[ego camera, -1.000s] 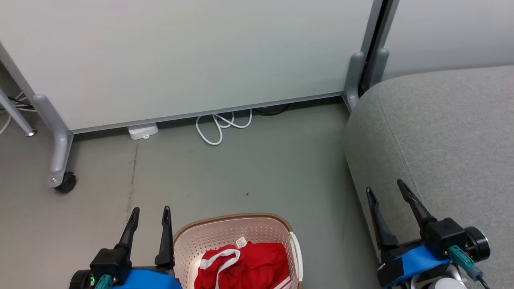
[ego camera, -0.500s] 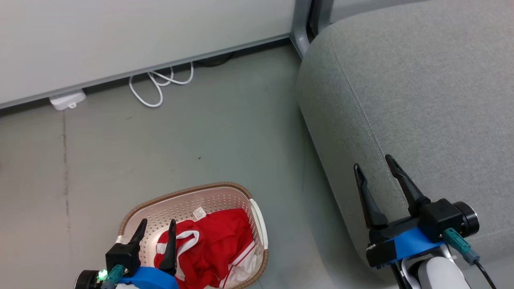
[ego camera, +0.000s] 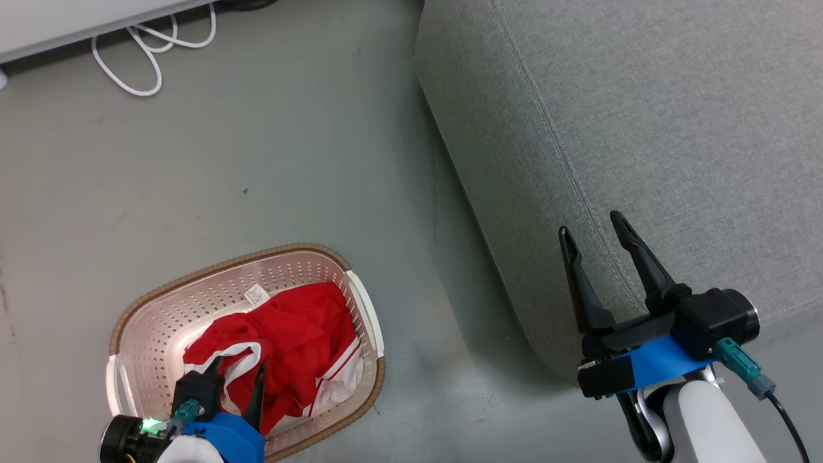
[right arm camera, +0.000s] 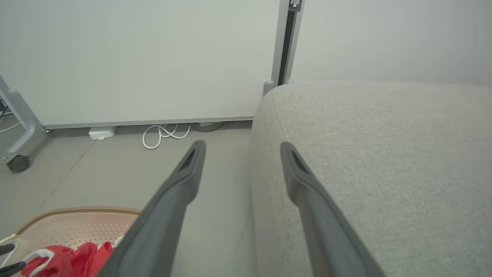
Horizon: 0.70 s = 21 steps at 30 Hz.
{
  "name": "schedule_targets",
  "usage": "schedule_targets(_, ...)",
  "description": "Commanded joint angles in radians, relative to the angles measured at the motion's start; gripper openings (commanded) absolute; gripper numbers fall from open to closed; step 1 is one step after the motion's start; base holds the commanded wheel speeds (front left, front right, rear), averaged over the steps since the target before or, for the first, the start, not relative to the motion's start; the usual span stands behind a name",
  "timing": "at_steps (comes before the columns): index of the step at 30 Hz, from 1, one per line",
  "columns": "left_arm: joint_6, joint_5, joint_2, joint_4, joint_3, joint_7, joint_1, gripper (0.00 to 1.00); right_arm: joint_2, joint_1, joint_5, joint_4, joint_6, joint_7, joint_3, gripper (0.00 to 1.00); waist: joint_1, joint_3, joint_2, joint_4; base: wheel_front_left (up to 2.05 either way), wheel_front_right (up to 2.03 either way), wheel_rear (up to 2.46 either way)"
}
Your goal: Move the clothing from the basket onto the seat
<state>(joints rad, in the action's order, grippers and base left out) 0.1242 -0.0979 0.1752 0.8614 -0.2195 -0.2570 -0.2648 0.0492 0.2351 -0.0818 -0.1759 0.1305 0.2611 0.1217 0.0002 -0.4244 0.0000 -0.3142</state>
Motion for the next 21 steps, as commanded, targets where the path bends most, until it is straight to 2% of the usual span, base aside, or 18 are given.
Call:
schedule_targets(1, 0.005, 0.003, 0.009, 0.017, -0.007, 0.005, -0.032, 1.00, 0.002, 0.015, -0.004, 0.005, 0.000, 0.005, 0.002, 1.00, -0.0002, -0.037, 0.0000, -0.019, 0.00, 0.00, 0.00)
schedule_targets(16, 0.008, -0.022, 0.054, 0.189, -0.053, 0.028, -0.181, 1.00, 0.002, 0.056, -0.046, 0.040, 0.000, 0.006, 0.020, 1.00, -0.0002, -0.169, 0.0000, -0.061, 0.00, 0.00, 0.00)
schedule_targets(21, -0.037, -0.030, 0.060, 0.237, -0.043, 0.036, -0.215, 1.00, 0.002, 0.064, -0.058, 0.042, 0.000, 0.006, 0.032, 1.00, -0.0002, -0.198, 0.0000, -0.076, 0.00, 0.00, 0.00)
